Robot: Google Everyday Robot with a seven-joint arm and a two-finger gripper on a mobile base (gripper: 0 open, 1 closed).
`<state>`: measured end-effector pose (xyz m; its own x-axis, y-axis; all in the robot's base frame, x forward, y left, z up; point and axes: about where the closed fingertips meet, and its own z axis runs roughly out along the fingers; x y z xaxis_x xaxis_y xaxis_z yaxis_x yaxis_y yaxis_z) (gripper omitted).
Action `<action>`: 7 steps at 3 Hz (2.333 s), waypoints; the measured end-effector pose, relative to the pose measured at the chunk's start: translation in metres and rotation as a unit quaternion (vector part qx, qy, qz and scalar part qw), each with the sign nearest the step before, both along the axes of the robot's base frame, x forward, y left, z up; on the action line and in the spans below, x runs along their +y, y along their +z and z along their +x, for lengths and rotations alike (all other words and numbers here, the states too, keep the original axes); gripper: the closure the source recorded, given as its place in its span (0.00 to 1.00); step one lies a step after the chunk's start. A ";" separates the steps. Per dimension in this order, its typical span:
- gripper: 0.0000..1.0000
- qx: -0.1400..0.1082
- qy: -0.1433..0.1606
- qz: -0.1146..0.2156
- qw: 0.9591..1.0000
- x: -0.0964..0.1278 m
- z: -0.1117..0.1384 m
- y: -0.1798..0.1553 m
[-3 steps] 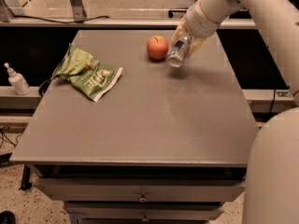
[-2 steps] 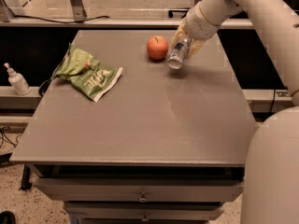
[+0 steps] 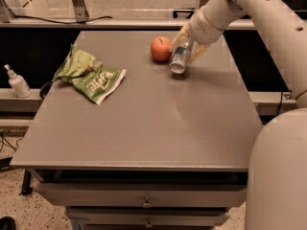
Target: Move redbull can near apple
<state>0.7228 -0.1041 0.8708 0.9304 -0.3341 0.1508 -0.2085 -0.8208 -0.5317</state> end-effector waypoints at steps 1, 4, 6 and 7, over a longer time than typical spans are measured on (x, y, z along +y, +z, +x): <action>0.00 0.001 0.001 -0.001 1.000 0.001 0.000 -0.001; 0.00 -0.034 0.009 0.014 0.999 0.008 -0.007 0.042; 0.00 -0.069 0.027 0.080 0.994 0.021 -0.018 0.082; 0.00 -0.095 0.024 0.105 0.990 0.011 -0.026 0.105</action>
Offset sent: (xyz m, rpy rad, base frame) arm -0.0046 -0.0023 0.0078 -0.0043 -0.0035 0.0003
